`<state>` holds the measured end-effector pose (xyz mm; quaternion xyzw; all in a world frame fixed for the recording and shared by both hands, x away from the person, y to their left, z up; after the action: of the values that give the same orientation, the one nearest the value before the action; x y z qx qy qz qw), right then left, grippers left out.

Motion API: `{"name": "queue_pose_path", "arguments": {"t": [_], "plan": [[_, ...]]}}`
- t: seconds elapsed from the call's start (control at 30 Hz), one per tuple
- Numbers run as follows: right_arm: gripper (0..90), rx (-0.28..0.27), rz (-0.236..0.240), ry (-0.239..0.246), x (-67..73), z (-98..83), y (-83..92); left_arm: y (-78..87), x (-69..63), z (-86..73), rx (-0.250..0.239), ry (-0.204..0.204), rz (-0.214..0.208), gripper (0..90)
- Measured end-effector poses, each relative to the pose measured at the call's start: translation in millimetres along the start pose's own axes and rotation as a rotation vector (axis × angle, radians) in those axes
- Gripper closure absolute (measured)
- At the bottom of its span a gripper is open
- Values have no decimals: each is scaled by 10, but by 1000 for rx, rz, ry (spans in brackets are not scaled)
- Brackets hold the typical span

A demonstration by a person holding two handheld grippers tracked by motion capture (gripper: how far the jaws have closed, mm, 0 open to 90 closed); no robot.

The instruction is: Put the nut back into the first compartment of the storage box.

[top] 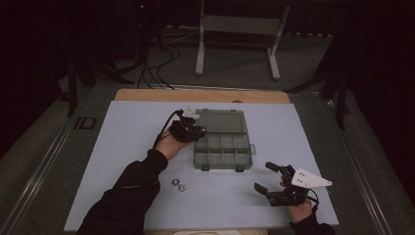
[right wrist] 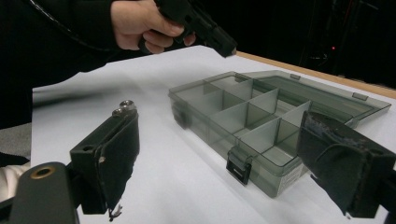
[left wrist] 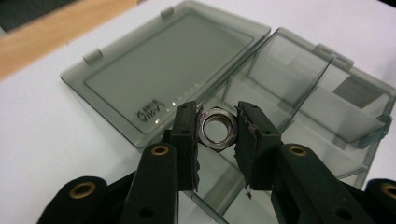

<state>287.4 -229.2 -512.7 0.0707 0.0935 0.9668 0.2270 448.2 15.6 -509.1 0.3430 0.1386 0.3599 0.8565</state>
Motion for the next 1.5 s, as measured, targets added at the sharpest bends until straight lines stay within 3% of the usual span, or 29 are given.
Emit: {"name": "queue_pose_path", "arguments": {"t": [0.3,0.53,0.73,0.77,0.83,0.93,1.17,1.23,1.33,1.5], "plan": [[135,1,3,2,5,0,0,-244,-42,-154,87,6,-8,706],[134,-2,7,-2,10,3,3,-360,-43,-236,150,8,17,705],[134,-2,7,-2,10,3,4,-400,-53,-250,165,22,26,686],[134,-3,7,-3,10,4,6,-380,-41,-227,152,35,22,660],[134,-3,7,-4,8,3,6,-338,-40,-181,136,51,15,524],[134,-3,6,-3,8,3,6,-291,-35,-141,123,50,17,437],[134,-3,5,-2,7,5,8,-98,-94,-80,76,55,-33,297],[134,-3,4,0,7,6,8,-71,-84,-76,72,61,-22,275],[134,-2,5,-3,7,4,5,18,-73,-74,64,69,-25,169],[134,-2,4,-2,6,5,4,187,-73,-102,54,50,-23,128]]}}
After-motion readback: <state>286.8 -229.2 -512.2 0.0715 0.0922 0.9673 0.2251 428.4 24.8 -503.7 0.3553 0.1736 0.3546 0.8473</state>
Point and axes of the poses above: each handheld gripper's, and its own axes: y roughly backward along the jaws, z roughly out of its top, x roughly to its left, the point moved 8 cm from there along -y, roughly forward along the jaws, and after that the axes turned 8 degrees about z, right-handed, at the moved point
